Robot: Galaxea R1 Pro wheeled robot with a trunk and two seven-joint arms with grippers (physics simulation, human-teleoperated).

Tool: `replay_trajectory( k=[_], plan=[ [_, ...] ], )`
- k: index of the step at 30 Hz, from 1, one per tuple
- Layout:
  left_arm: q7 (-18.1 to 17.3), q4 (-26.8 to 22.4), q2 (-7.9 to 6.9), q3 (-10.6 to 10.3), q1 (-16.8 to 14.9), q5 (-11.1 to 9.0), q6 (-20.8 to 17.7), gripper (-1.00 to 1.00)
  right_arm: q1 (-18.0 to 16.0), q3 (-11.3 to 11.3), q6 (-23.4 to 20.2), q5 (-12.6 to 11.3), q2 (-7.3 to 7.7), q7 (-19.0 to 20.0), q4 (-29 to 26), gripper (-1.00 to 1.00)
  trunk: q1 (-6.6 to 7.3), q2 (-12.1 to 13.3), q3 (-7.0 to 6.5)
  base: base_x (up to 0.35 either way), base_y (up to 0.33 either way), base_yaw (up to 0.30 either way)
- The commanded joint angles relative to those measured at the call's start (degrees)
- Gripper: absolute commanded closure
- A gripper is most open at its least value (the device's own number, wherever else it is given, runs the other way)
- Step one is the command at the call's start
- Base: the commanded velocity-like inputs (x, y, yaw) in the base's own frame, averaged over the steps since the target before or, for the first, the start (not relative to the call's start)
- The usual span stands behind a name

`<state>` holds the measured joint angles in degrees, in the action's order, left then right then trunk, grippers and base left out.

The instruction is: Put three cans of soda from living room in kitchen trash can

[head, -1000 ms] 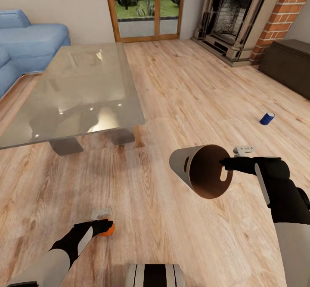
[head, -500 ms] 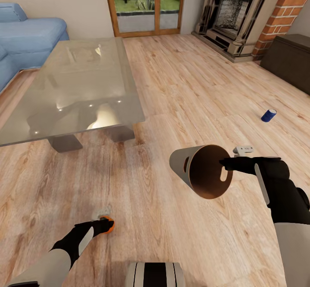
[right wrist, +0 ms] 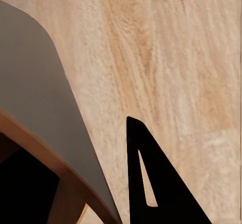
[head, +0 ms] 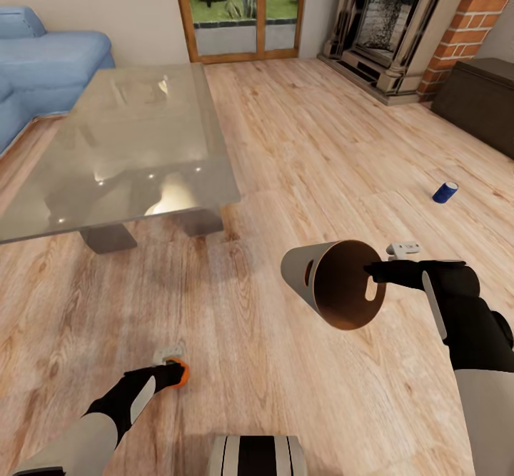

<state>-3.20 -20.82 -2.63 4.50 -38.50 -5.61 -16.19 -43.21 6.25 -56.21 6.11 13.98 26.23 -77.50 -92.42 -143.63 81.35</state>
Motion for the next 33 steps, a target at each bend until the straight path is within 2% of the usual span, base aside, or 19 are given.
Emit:
replay_trajectory(
  k=[1,30,31,33],
  plan=[
    [-0.1,0.0,0.00,0.0,0.0,0.1,0.0,1.00,0.0,0.0,-0.3,-1.5,-0.01,0.3,0.0,1.00,0.03,0.0,-0.23,0.000,0.000,0.000],
    [0.3,0.1,0.09,0.0,0.0,0.2,-0.1,1.00,0.1,0.1,-0.4,-1.6,-0.23,0.3,0.0,1.00,0.97,0.8,-6.62,0.000,0.000,0.000],
    [0.6,0.4,-0.11,0.1,-0.3,0.1,-0.4,1.00,0.4,-0.3,-0.4,-0.1,0.11,0.5,-0.3,1.00,0.96,0.8,-6.61,0.000,0.000,0.000],
    [1.2,1.0,-0.10,0.1,-0.9,0.1,-1.1,1.00,0.4,-0.2,-1.1,0.4,0.75,0.9,-0.8,1.00,0.96,0.8,-6.61,0.000,0.000,0.000]
  ],
)
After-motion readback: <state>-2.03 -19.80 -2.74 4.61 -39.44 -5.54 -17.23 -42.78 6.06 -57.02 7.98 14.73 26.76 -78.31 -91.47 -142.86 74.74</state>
